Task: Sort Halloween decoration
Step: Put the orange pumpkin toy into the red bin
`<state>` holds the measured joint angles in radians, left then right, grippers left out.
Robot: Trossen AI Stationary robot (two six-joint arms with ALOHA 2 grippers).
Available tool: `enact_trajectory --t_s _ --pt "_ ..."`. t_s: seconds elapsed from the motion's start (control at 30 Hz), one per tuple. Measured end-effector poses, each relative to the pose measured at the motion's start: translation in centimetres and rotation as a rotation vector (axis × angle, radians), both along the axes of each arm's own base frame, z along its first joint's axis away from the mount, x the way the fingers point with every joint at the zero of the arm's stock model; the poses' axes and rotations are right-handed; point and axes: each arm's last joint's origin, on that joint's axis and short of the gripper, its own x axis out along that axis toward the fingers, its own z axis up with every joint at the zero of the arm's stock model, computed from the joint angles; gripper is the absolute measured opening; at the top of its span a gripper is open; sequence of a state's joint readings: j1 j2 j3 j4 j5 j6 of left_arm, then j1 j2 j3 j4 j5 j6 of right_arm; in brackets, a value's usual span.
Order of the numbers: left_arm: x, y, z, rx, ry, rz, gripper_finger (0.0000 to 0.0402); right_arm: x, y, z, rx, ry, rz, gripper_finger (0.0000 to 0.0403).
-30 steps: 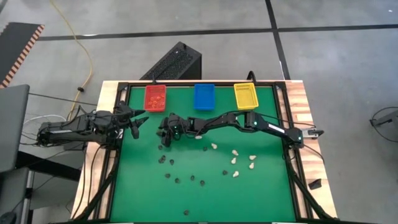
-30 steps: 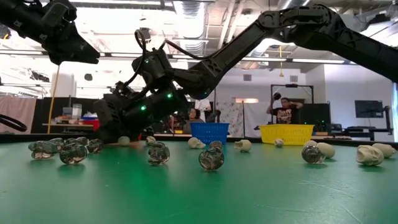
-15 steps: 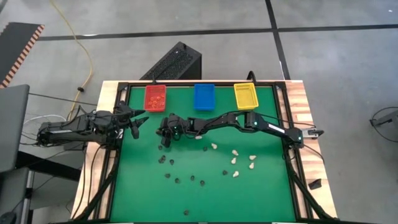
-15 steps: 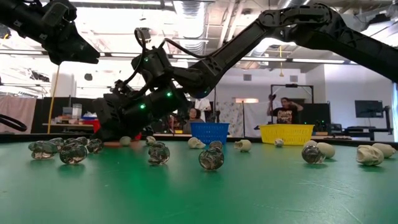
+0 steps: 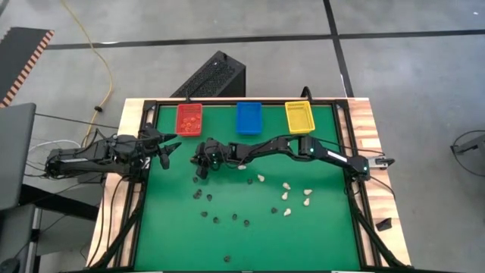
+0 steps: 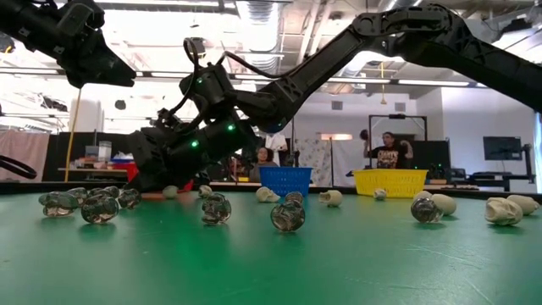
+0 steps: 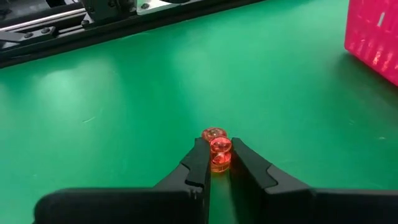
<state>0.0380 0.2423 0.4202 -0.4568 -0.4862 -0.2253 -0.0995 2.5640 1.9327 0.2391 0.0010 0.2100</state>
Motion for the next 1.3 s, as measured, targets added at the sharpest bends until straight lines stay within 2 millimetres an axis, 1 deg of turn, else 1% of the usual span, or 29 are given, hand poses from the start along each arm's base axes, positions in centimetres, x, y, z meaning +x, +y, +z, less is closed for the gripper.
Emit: enact_trajectory --t_s 0.23,0.43,0.67,0.77,0.87,1.07,1.17,1.3 --pt "0.0 0.0 0.0 -0.001 -0.001 0.001 0.0169 0.5 -0.1 1.9 -0.010 -0.020 0.001 0.0070" --pt "0.0 0.0 0.0 -0.003 -0.001 0.001 0.0169 1.1 -0.7 4.3 -0.059 -0.028 0.012 0.0072" --pt "0.0 0.0 0.0 -0.003 -0.002 0.002 0.0169 1.5 -3.4 7.9 -0.109 -0.068 -0.024 0.0073" --pt "0.0 0.0 0.0 -0.003 -0.002 0.001 0.0169 1.3 -5.0 8.9 -0.117 -0.084 -0.057 0.0074" --pt "0.0 0.0 0.0 -0.003 -0.002 0.001 0.0169 0.9 -7.0 9.0 -0.117 -0.088 -0.092 0.0074" --pt "0.0 0.0 0.0 -0.003 -0.002 0.001 0.0169 -0.1 -10.6 8.5 -0.061 -0.063 -0.182 0.0075" --pt "0.0 0.0 0.0 -0.003 -0.002 0.001 0.0169 -0.3 -11.6 8.5 -0.025 -0.073 -0.205 0.0078" --pt "0.0 0.0 0.0 0.000 0.000 0.000 0.0169 -0.5 -12.3 8.7 0.005 -0.095 -0.220 0.0083"
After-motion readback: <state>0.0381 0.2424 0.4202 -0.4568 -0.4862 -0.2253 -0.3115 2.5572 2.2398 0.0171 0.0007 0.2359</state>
